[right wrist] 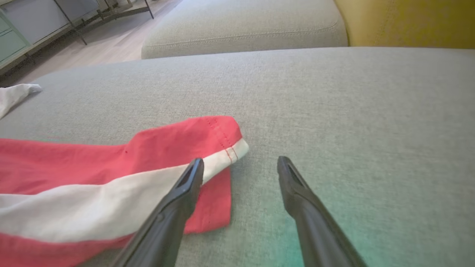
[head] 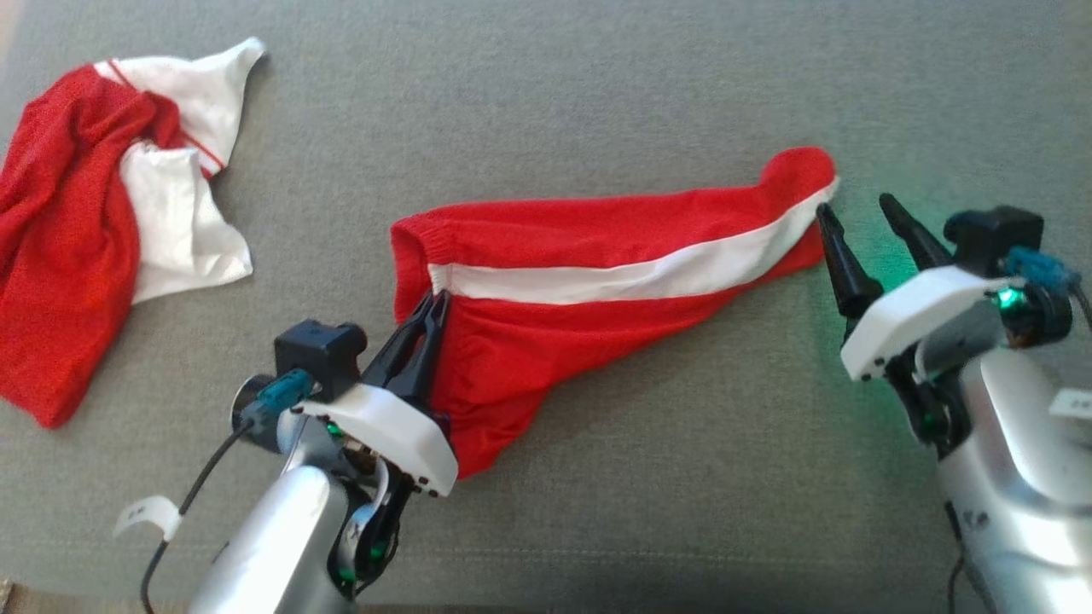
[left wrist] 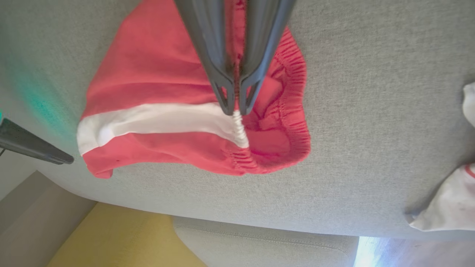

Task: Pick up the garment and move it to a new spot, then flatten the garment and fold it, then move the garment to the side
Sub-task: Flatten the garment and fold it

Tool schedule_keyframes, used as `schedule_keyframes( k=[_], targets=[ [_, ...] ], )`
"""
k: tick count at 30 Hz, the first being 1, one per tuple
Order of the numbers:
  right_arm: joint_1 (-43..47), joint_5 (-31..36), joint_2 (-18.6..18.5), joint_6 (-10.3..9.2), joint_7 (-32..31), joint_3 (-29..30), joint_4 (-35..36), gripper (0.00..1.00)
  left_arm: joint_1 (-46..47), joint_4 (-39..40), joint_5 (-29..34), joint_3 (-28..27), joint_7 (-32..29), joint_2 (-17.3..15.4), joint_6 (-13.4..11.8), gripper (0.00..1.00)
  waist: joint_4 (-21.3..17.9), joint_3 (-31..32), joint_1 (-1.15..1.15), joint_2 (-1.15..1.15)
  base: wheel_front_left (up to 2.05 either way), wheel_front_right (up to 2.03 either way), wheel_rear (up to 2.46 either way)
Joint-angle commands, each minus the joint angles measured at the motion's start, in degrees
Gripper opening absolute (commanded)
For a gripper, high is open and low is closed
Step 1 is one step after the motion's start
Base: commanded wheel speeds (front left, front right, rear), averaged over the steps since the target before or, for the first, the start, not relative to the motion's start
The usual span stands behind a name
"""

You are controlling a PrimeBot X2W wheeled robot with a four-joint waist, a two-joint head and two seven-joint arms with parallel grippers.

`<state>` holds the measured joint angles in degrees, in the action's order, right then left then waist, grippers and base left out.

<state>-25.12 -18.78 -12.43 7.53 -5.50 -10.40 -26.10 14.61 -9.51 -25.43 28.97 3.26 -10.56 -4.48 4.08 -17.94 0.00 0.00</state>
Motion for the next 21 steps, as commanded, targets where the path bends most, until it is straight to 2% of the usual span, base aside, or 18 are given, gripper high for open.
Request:
schedule_keyframes(
  k=[1,6,7,8,9,15,21],
  targets=[
    [-2.2,-0.9,-1.0,-0.04,0.9,-1.7,0.4,1.0,2.5,1.3,0.4,-1.7,1.0,-0.5,0.1,0.0,0.8,-0.9,0.0,0.0,0.0,0.0,0.0],
    [-5.5,-2.6,-1.9,-0.04,1.2,-3.8,-4.0,1.0,3.5,0.3,0.6,-1.3,1.9,0.0,0.4,0.0,1.3,-1.8,0.0,0.0,0.0,0.0,0.0],
    [-6.1,-3.0,-2.0,-0.04,1.2,-4.2,-4.9,0.47,3.7,0.1,0.6,-1.2,2.0,0.1,0.5,0.0,1.4,-2.1,0.0,0.0,0.0,0.0,0.0],
    [-6.7,-3.6,-2.1,-0.04,1.2,-4.7,-5.7,0.13,3.9,-0.1,0.6,-1.1,2.2,0.2,0.6,0.0,1.4,-2.2,0.0,0.0,0.0,0.0,0.0],
    [-7.2,-4.3,-2.3,-0.04,1.5,-5.1,-6.3,0.0,4.1,-0.2,0.7,-1.0,2.4,0.2,0.6,0.0,1.5,-2.4,0.0,0.0,0.0,0.0,0.0],
    [-8.5,-7.5,-3.4,-0.04,4.4,-7.0,-7.4,0.0,5.0,-1.0,1.1,-1.1,4.5,0.2,0.5,0.0,1.2,-2.2,0.0,0.0,0.0,0.0,0.0],
    [-7.1,-9.4,-4.0,-0.04,9.1,-7.1,-2.7,0.0,5.4,0.1,2.1,-2.1,7.5,-0.8,-0.3,0.0,-0.4,0.2,0.0,0.0,0.0,0.0,0.0]
  ],
)
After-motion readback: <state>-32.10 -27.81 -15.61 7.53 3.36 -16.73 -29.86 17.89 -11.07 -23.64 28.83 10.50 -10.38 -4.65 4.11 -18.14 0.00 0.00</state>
